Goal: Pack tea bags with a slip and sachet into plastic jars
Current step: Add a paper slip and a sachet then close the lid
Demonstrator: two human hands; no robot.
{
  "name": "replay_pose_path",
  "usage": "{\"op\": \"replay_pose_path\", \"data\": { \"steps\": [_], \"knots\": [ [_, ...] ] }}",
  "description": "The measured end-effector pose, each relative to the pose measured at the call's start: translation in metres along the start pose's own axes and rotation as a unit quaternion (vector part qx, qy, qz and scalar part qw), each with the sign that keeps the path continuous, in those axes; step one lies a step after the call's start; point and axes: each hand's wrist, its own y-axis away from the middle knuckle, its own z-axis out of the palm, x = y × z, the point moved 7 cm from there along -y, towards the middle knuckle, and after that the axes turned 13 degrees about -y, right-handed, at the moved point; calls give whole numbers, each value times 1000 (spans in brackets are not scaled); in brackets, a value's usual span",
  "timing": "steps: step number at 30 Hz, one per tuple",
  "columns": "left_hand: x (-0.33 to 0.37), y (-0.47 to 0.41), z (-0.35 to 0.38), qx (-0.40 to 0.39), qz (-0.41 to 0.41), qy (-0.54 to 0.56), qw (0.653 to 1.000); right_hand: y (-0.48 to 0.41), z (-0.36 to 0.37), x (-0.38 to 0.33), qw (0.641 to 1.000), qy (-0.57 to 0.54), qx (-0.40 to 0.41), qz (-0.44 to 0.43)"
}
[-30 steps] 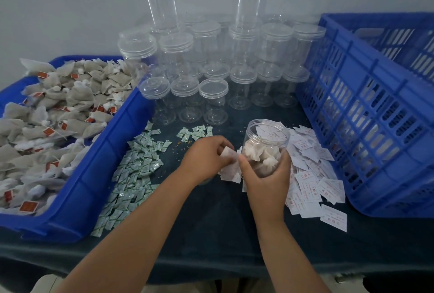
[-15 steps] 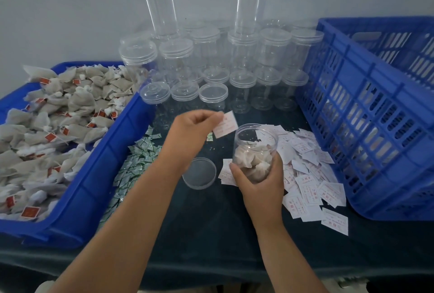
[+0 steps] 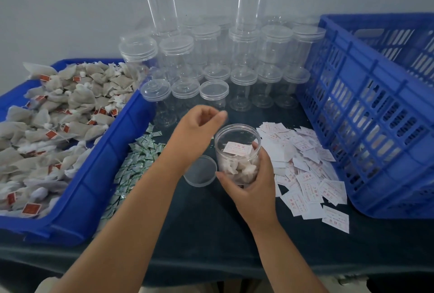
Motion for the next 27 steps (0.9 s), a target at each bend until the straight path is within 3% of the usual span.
{"op": "replay_pose_path", "data": {
  "steps": [2,6,11,15,18,20,23,25,27],
  "knots": [
    [-24,6,-6,35,-12,-124,992,0,0,2,1000,-2,-2,8],
    [-87,28,14,-20,-71,-387,919,-1,1,3,1000,1,-11,11],
    [-102,25,18,25,-68,-333,940,-1,4,5,999,10,-31,12],
    [-114,21,18,-45,-133,-333,933,0,4,3,1000,-3,-29,10],
    [-108,20,21,-65,-124,-349,927,1,6,2,999,-22,-31,19],
    [-100,20,17,-3,-103,-287,952,1,6,0,999,-17,-32,16],
    [-90,22,5,76,-89,-35,993,3,6,1,999,-4,-47,19],
    [-76,21,2,49,-73,166,982,3,8,3,997,18,-69,22],
    [-49,21,-6,-12,4,215,977,3,12,3,994,53,-96,15]
  ]
}}
